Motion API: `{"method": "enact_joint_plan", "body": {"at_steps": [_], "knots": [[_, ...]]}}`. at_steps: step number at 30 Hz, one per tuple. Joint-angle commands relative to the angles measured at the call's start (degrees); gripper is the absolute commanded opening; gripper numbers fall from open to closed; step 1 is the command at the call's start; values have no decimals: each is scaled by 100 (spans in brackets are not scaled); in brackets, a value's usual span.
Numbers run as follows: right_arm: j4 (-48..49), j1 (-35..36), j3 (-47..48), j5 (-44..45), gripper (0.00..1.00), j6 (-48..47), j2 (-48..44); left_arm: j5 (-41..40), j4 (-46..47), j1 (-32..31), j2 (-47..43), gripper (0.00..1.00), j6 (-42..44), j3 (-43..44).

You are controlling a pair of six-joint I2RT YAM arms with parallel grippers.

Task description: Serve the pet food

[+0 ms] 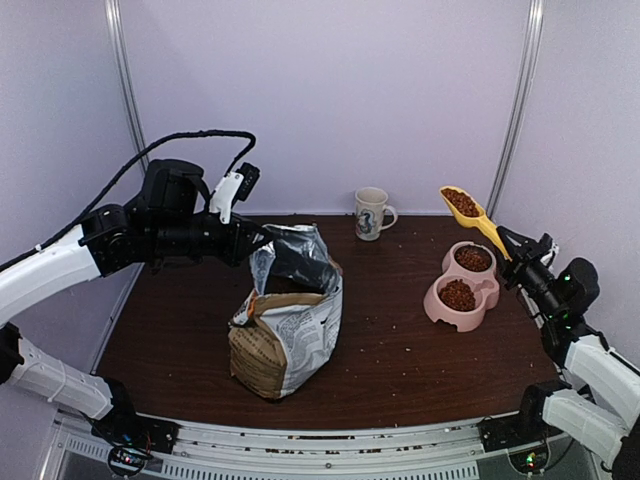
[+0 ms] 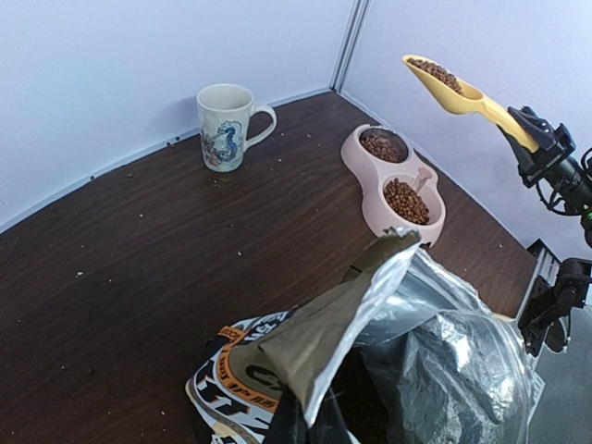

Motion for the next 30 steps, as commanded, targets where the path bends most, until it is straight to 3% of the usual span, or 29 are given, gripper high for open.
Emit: {"method": "enact_joint_plan", "body": {"at_steps": [1, 10, 30], "knots": [[230, -713, -194, -74, 19, -257, 93, 43, 396, 74, -206, 0, 135, 173], [-786, -1573, 61, -138, 19, -1204, 442, 69, 379, 102, -214, 0, 168, 164], [-2988, -1681, 1059, 278, 18, -2927, 1085, 133, 370, 142, -166, 0, 212, 186]]}}
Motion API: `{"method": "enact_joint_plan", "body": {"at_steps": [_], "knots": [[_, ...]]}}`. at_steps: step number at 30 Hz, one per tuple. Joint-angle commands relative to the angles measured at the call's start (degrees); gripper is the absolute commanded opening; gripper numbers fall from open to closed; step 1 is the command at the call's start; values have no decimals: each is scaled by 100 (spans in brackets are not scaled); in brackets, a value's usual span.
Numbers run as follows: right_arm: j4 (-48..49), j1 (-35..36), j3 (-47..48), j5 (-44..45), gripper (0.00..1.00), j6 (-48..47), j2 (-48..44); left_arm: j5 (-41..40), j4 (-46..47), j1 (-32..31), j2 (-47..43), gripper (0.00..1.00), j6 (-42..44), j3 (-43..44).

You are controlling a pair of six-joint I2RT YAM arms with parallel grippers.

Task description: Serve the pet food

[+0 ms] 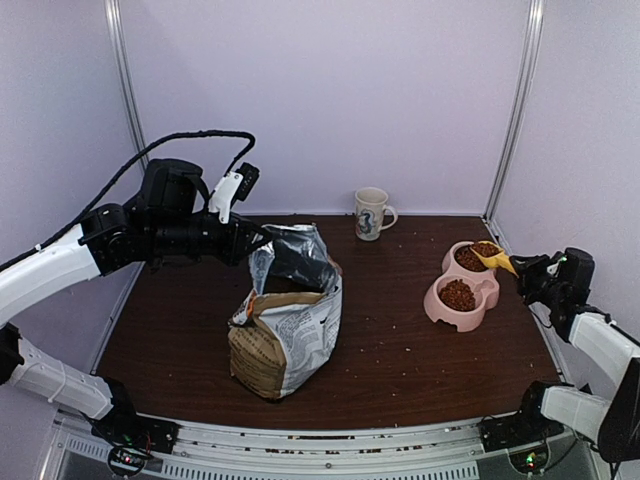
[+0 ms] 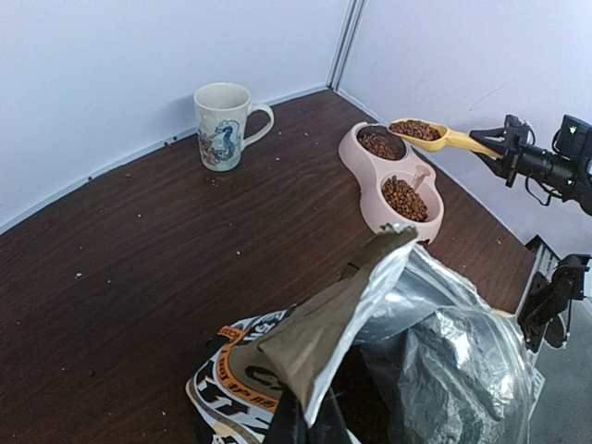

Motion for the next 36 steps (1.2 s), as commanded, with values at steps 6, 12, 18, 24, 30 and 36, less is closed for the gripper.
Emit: {"method": "enact_joint_plan", "body": {"at_steps": [6, 12, 18, 24, 30, 36], "knots": [[-901, -54, 777, 306, 18, -833, 217, 2, 389, 63, -180, 0, 148, 181], [-1247, -53, 1041, 410, 18, -1071, 260, 14, 406, 76, -179, 0, 157, 181], [-1546, -52, 1260, 451, 18, -1252, 315, 27, 441, 76, -157, 0, 162, 173], [-1791, -51, 1455, 516, 18, -1447, 382, 51, 459, 83, -131, 0, 175, 181], [-2052, -51, 1686, 568, 18, -1636, 451, 65, 468, 100, -114, 0, 200, 199], [-2264, -44, 1875, 555, 18, -1831, 547, 85, 477, 119, -95, 0, 217, 199]]}}
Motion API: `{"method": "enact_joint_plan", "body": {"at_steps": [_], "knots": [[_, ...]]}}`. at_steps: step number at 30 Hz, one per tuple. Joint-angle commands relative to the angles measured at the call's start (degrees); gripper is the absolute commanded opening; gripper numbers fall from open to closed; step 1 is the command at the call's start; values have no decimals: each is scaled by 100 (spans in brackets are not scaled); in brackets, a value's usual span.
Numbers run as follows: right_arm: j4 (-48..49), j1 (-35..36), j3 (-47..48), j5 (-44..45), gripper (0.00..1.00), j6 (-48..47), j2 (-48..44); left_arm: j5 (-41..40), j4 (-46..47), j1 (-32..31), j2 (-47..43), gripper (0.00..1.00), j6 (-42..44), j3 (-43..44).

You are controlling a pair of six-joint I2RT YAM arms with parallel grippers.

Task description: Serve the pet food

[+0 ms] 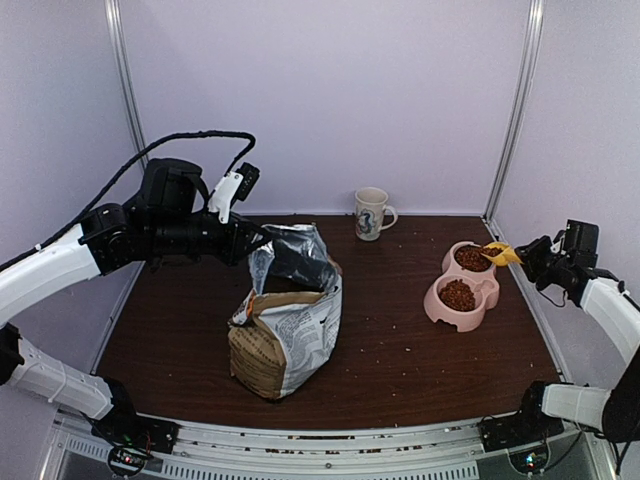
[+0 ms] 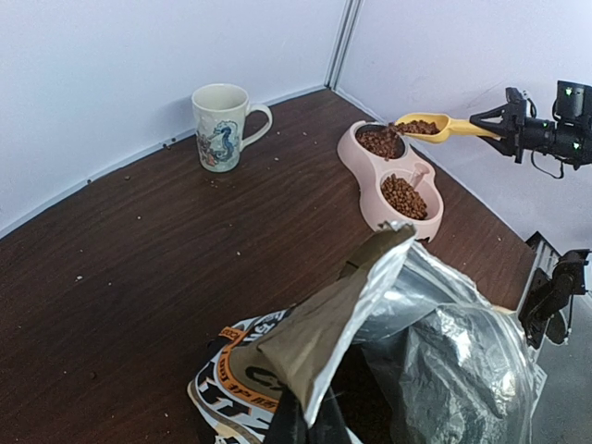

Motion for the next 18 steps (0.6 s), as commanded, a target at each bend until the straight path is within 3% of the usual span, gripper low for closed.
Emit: {"method": "enact_joint_plan", "body": {"at_steps": [1, 18], "knots": [[-128, -28, 300, 101, 18, -270, 63, 15, 477, 83, -96, 0, 118, 202], [-1157, 132, 989, 392, 18, -1305, 301, 132, 451, 127, -61, 0, 161, 290]]}}
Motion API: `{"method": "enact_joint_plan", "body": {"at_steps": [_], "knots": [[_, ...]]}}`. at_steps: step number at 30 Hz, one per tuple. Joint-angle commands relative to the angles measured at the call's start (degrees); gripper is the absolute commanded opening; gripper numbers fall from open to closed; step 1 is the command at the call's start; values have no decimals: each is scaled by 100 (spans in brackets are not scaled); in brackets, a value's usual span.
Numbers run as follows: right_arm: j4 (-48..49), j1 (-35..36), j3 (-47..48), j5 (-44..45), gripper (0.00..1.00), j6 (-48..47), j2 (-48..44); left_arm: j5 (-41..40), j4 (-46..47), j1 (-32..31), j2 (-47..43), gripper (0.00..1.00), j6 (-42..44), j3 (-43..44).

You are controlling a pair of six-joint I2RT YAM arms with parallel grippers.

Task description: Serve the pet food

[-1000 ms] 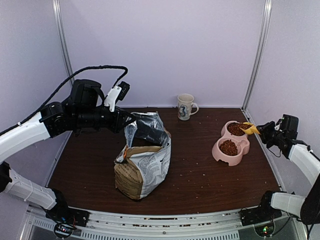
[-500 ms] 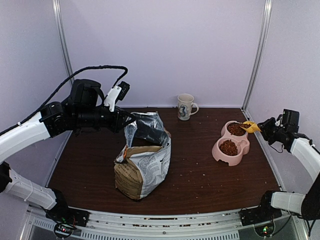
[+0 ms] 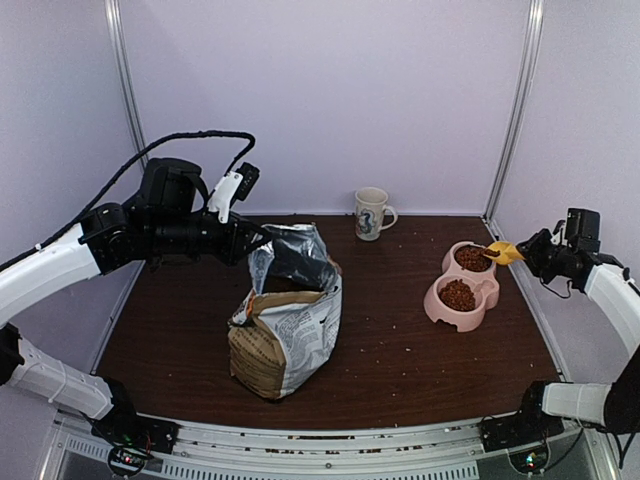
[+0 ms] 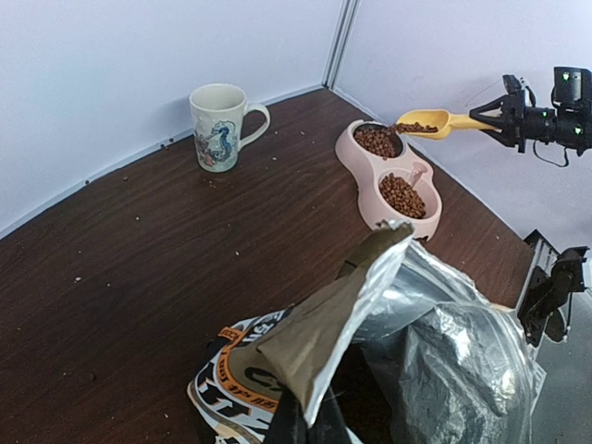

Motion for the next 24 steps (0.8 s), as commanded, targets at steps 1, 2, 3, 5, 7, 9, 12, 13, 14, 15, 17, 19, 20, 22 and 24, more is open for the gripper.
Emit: {"method": "enact_joint_plan", "body": {"at_steps": [1, 2, 3, 5, 7, 9, 12, 13, 14, 15, 17, 19, 20, 22, 24], "knots": [[-434, 134, 399, 301, 18, -615, 113, 55, 446, 82, -55, 0, 129, 304], [-503, 160, 462, 348, 18, -716, 142, 62, 437, 83, -50, 0, 131, 314], [-594, 207, 533, 380, 18, -829, 170, 68, 428, 83, -46, 0, 138, 326], [-747, 292, 670, 437, 18, -1049, 231, 76, 418, 83, -29, 0, 140, 345], [-898, 367, 836, 471, 18, -1277, 301, 90, 418, 83, -19, 0, 139, 355], [-1021, 450, 973, 472, 18, -1507, 377, 91, 417, 83, -8, 0, 140, 365], [-1248, 608, 1183, 726, 18, -1850, 469, 103, 418, 83, -9, 0, 132, 372], [-1351, 688, 1261, 889, 18, -1997, 502, 102, 418, 83, -1, 0, 132, 372], [-1447, 772, 1335, 1090, 18, -2153, 523, 104, 426, 82, -3, 0, 127, 372], [-1504, 843, 1390, 1229, 18, -2296, 540, 104, 426, 79, 5, 0, 123, 372], [-1564, 941, 1458, 1471, 18, -2535, 572, 104, 419, 83, -1, 0, 118, 372], [-1589, 1062, 1525, 1699, 18, -2815, 575, 96, 410, 83, 5, 0, 114, 372], [-1596, 1114, 1551, 1787, 18, -2934, 570, 91, 406, 83, -7, 0, 110, 372], [-1593, 1236, 1607, 1969, 18, -3203, 557, 80, 392, 83, -25, 0, 105, 372], [-1602, 1385, 1674, 2146, 18, -3469, 544, 72, 384, 79, -36, 0, 97, 372]]}}
